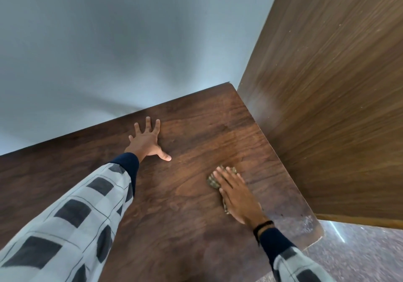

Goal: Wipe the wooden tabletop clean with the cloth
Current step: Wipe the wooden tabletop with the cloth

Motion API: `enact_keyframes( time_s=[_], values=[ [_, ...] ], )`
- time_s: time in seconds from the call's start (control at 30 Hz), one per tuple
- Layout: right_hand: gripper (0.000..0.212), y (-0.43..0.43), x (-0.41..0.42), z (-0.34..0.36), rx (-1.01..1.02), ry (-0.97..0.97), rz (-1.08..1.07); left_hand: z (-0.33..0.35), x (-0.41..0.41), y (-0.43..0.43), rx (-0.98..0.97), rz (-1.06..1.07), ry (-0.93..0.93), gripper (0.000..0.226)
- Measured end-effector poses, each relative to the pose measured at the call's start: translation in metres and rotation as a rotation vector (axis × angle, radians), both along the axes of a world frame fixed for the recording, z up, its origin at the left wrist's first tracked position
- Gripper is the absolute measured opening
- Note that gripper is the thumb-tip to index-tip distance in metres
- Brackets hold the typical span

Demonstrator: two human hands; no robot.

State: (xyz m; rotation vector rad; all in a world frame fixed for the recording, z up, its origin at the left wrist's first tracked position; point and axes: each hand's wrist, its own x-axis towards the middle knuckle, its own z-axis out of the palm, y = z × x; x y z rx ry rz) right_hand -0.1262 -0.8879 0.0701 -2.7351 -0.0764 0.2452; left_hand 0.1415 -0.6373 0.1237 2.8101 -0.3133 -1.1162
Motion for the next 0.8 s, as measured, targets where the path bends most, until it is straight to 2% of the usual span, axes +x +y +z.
enact_keyframes(
  time_s=[0.13,0.17,0.23,0.33,0.5,0.53,0.6,0.67,0.73,0.8],
  values=[
    [0.054,0.006,0.036,-0.003,-0.069,-0.008,-0.313,0.001,0.000,-0.002,-0.004,-0.005,0.005,0.156],
    [0.054,0.017,0.035,-0.003,-0.070,-0.021,-0.310,0.002,-0.002,-0.002,-0.006,-0.002,0.002,0.155],
    [0.052,0.031,0.016,-0.002,-0.024,-0.028,-0.162,0.006,-0.007,-0.001,-0.011,-0.003,-0.034,0.151],
    [0.052,0.014,-0.014,0.002,-0.011,0.020,-0.022,0.016,-0.033,-0.012,-0.056,-0.064,-0.152,0.142],
    [0.055,0.018,0.010,0.006,-0.008,-0.028,-0.288,0.016,-0.107,-0.064,-0.163,-0.161,-0.006,0.146],
    [0.055,0.024,0.004,0.005,-0.014,-0.026,-0.258,0.013,-0.120,-0.071,-0.145,-0.160,0.034,0.147],
    [0.054,0.022,-0.026,0.002,-0.033,-0.012,-0.064,0.006,-0.139,-0.078,-0.110,-0.140,0.079,0.149],
    [0.054,-0.001,-0.055,0.002,-0.030,0.015,0.091,0.002,-0.152,-0.078,-0.098,-0.146,0.047,0.150],
    [0.054,-0.021,-0.059,0.002,-0.027,0.046,0.041,0.001,-0.156,-0.079,-0.095,-0.165,0.015,0.150],
    [0.055,-0.020,-0.047,0.002,-0.008,0.052,-0.164,0.003,-0.156,-0.084,-0.075,-0.172,0.023,0.151]
  ],
)
